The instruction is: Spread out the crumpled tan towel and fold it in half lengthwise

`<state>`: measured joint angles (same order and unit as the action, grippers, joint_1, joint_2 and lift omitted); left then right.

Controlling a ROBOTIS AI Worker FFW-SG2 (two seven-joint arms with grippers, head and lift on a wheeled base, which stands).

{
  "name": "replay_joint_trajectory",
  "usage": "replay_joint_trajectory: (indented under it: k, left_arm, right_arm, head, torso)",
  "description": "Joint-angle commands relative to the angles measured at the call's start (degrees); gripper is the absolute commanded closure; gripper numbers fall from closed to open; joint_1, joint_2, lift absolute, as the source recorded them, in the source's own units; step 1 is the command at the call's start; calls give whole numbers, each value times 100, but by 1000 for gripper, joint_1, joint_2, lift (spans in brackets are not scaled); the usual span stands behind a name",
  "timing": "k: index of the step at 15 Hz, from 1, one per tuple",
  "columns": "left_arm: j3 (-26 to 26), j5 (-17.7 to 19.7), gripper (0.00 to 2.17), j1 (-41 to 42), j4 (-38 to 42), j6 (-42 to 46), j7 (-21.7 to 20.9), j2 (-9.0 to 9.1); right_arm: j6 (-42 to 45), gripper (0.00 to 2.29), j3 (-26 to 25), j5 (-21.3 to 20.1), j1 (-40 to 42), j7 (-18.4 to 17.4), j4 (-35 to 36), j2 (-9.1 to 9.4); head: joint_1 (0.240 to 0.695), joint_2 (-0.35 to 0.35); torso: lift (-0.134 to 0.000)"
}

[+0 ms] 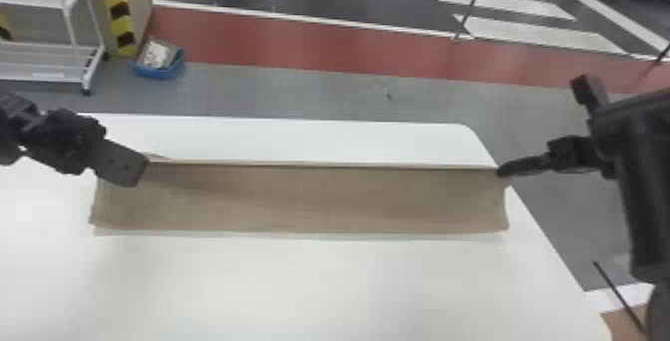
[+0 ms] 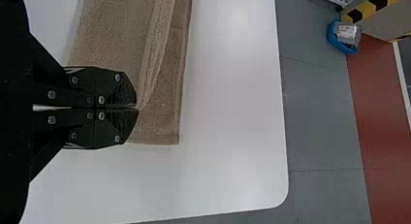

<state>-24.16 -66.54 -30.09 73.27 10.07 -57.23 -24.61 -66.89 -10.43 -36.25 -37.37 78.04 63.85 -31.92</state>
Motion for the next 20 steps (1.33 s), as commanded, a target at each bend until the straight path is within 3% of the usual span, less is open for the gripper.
replay_joint_trajectory:
  k: [1,2,3,5,6,18,19,20]
  left_arm:
    - [-36,-43,2054,-40,-41,-1,10,44]
    - [-54,-61,2054,-49,-85,-1,10,44]
    - [-72,-70,2054,-49,-111,-1,10,62]
    - [-80,-70,2054,-58,-164,-1,19,80]
    - [-80,-70,2054,-58,-173,16,28,80]
    - [-116,-70,2054,-49,-296,16,89,97]
    - [-116,-70,2000,-32,-296,-1,124,97]
    - [-107,-61,1690,4,-296,-1,186,88]
  right_arm:
    - [31,1534,146,-93,-166,28,-215,63]
    - [31,1534,164,-181,-218,28,-277,107]
    - [31,1389,155,-234,-236,28,-286,169]
    - [-180,124,103,-278,-183,28,-277,265]
    - [-233,-2,94,-339,-175,28,-250,300]
    - [-391,66,-64,-392,115,28,-22,274]
    - [-409,70,-64,-392,168,28,48,274]
    - [-409,70,-64,-383,195,28,75,265]
  head:
    - [695,-268]
    - [695,-265]
    - [695,-264]
    - [695,-260]
    - [695,-258]
    - [695,-260]
    - [695,-261]
    - [695,-262]
  torso:
    - [-124]
    - [-124]
    - [-124]
    - [-124]
    - [-124]
    - [-124]
    - [-124]
    - [-124]
